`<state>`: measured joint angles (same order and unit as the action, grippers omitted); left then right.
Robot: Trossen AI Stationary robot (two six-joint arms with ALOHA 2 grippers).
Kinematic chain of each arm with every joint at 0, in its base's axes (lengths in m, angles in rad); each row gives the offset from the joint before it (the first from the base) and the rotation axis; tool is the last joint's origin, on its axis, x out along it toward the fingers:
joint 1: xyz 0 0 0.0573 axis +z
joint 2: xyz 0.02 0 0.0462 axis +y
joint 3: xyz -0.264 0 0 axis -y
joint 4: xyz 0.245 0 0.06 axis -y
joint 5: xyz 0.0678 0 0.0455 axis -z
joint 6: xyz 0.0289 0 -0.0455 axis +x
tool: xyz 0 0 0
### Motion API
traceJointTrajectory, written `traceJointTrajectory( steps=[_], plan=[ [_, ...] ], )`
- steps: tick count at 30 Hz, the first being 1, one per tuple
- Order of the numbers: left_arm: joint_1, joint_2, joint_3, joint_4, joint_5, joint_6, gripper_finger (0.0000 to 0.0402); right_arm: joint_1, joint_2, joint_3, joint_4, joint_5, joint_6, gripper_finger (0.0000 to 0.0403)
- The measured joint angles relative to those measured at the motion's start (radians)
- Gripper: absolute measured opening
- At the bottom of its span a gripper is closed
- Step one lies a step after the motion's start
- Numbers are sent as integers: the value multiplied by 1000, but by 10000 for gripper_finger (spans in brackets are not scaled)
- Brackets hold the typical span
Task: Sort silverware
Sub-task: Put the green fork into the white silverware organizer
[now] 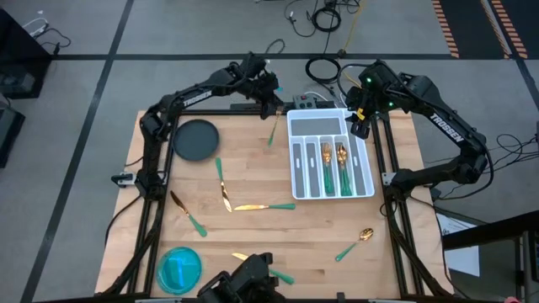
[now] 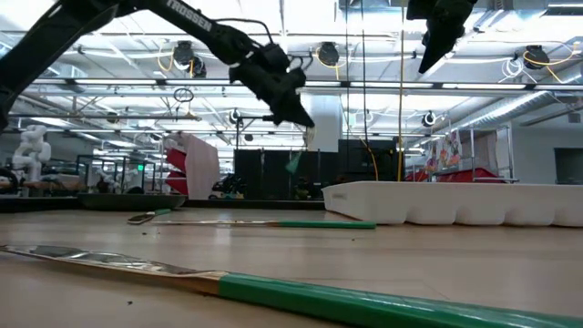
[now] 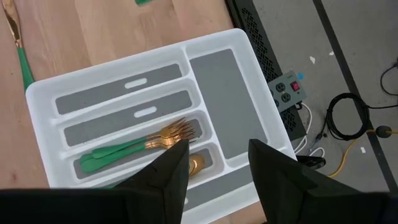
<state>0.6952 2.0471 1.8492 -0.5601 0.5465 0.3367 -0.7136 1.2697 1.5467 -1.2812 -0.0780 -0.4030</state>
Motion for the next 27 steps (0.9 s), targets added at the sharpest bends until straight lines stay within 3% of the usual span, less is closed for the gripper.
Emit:
traceJointTrajectory(
  steps=[11,27],
  plan=[
    [2,-96,0,32,-5,-36,0,0,0,0,20,0,2,160],
    [-2,-206,-1,226,-29,-148,0,0,0,0,28,-1,25,160]
  ],
)
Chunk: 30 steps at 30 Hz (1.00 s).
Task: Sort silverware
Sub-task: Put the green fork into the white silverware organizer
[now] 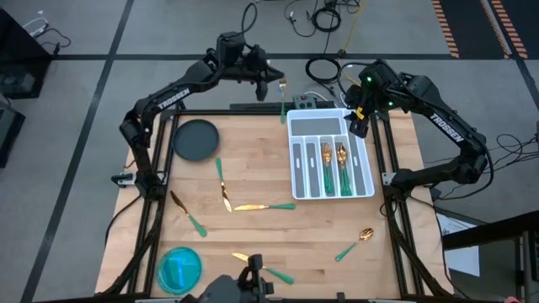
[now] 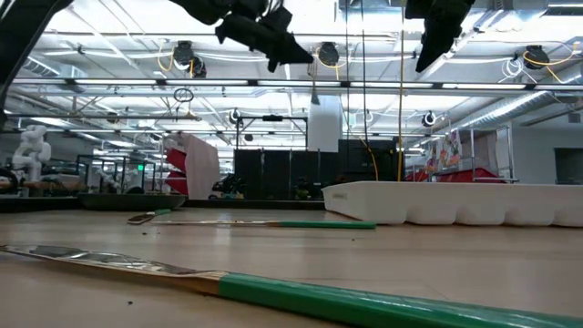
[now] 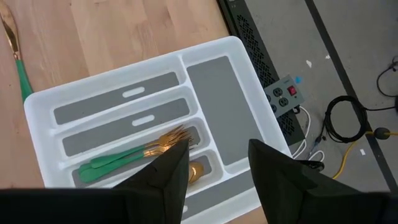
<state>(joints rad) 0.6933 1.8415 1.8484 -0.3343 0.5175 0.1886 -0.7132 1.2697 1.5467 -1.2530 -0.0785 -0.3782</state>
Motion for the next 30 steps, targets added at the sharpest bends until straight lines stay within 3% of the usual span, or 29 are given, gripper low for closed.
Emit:
traceJointTrajectory(
  steps=[11,30],
  plan=[
    [-17,-49,0,112,-9,-57,0,0,0,0,11,0,0,160],
    [-46,-68,0,116,10,-132,0,0,0,0,11,0,0,160]
  ],
)
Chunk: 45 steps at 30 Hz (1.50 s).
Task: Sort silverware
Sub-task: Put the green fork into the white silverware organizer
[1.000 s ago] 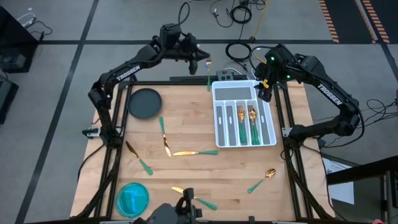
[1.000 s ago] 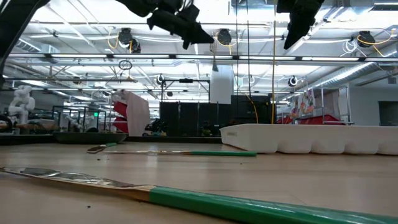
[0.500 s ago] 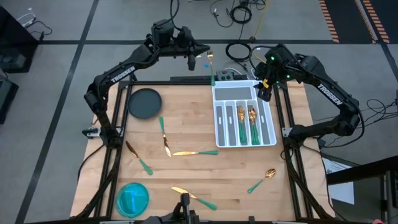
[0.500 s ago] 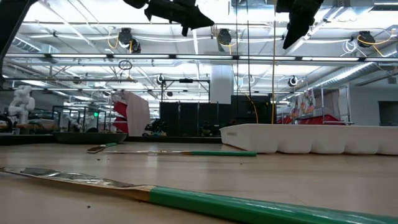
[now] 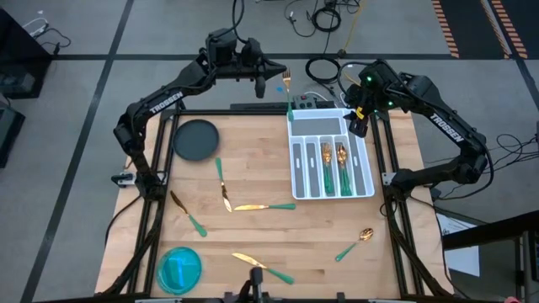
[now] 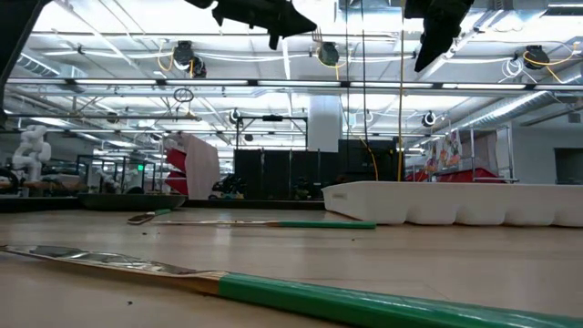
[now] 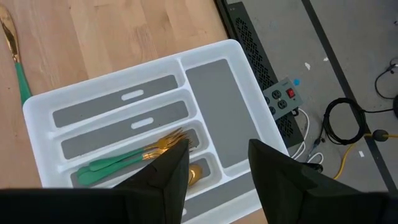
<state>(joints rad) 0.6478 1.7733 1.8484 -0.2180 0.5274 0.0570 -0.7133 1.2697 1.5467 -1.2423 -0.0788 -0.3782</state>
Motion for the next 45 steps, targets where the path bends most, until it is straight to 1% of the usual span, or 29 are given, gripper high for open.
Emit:
traceJointTrajectory(
  steps=[10,14,24,31,36,40,43,45],
  plan=[
    [-49,19,0,27,5,-2,0,0,-2,0,7,-11,4,160],
    [-67,44,0,95,5,-39,0,1,-32,0,28,-54,12,160],
    [-89,126,0,271,19,-154,0,1,-166,0,73,-53,27,160],
    [-120,171,0,371,18,-210,0,1,-214,0,73,-50,27,160],
    [-144,196,0,393,-6,-217,0,1,-217,0,73,-50,31,160],
    [-163,218,0,450,-13,-235,0,1,-216,0,73,-50,29,160],
    [-174,219,0,451,-54,-229,0,1,-215,0,73,-50,27,160],
    [-179,219,0,455,-62,-216,0,1,-215,0,73,-49,27,160]
  ],
)
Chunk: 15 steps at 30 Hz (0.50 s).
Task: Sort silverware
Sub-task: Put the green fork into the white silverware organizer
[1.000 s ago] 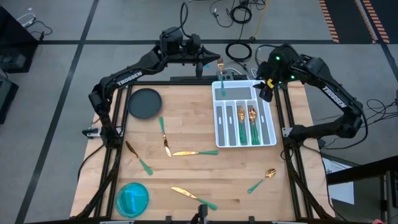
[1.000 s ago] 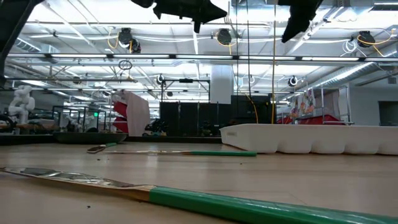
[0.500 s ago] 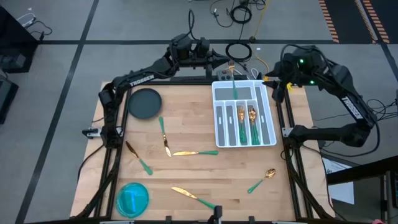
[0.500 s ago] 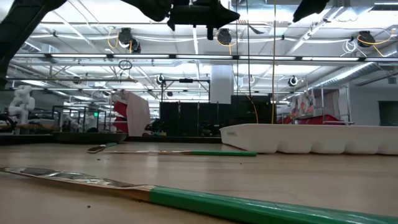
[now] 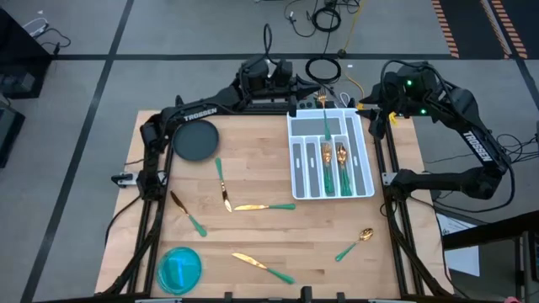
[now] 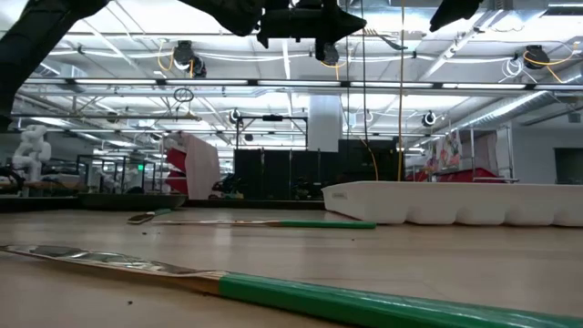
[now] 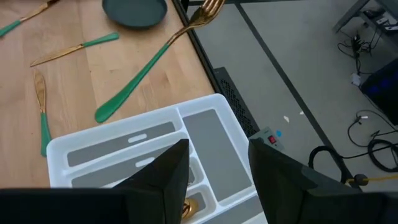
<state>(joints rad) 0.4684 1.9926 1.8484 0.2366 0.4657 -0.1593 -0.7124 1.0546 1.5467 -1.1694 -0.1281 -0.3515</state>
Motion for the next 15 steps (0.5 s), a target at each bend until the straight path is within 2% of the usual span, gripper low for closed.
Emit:
traceJointTrajectory(
  steps=[6,15],
  plan=[
    [-4,26,1,46,-13,-37,0,0,0,0,1,0,-4,160],
    [-7,133,0,126,-10,-106,0,0,0,0,6,0,-4,160]
  ],
)
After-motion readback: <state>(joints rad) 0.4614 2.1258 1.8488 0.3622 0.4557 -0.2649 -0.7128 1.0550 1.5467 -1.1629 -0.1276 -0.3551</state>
